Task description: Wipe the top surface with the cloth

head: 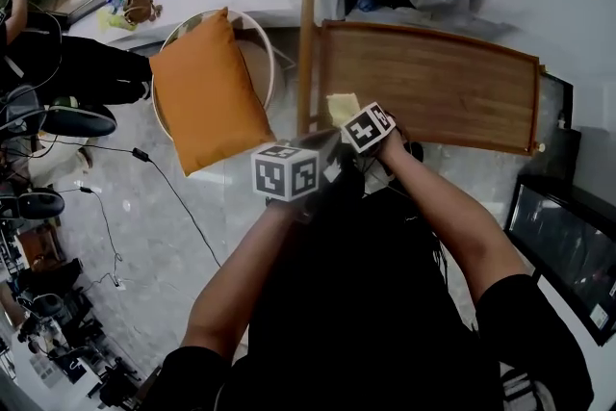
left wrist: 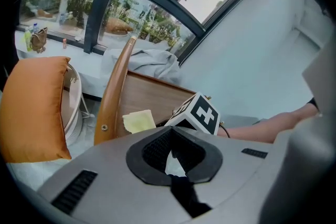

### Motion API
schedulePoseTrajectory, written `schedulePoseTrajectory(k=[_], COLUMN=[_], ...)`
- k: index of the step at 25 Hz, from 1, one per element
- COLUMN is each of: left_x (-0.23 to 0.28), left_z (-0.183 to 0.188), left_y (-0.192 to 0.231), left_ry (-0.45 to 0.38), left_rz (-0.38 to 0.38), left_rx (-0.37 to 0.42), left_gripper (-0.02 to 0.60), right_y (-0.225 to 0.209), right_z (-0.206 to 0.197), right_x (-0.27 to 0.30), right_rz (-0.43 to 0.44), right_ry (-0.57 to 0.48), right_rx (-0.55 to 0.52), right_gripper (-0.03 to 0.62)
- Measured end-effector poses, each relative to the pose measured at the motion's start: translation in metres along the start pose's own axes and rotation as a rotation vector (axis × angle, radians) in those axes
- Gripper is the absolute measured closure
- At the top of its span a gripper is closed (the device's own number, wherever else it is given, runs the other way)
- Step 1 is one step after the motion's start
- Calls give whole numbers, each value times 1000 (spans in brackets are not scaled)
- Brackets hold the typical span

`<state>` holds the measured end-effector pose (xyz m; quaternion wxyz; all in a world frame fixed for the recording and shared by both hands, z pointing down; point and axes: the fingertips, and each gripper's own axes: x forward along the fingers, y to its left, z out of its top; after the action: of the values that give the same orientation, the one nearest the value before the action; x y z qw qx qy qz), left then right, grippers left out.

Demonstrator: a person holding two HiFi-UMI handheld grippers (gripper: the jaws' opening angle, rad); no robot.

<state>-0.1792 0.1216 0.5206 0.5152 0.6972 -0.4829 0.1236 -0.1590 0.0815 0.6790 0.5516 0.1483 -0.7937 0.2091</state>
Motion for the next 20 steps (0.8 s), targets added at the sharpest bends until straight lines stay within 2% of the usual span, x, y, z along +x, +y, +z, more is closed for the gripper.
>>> schedulePoseTrajectory(k=[6, 20], left_x=[24, 104], left_z=[-1, 3], left_y=[-18, -92], left_ry=[27, 100], left_rz=[-14, -69], left_rx=[-16, 22], left_gripper=[572, 572], right_y=[-41, -139], right_z=[-33, -132], right_x=[-21, -75], right_rz=[-33, -88], right_ry=[11, 27], right_rx=[82, 217], right_gripper=[562, 562])
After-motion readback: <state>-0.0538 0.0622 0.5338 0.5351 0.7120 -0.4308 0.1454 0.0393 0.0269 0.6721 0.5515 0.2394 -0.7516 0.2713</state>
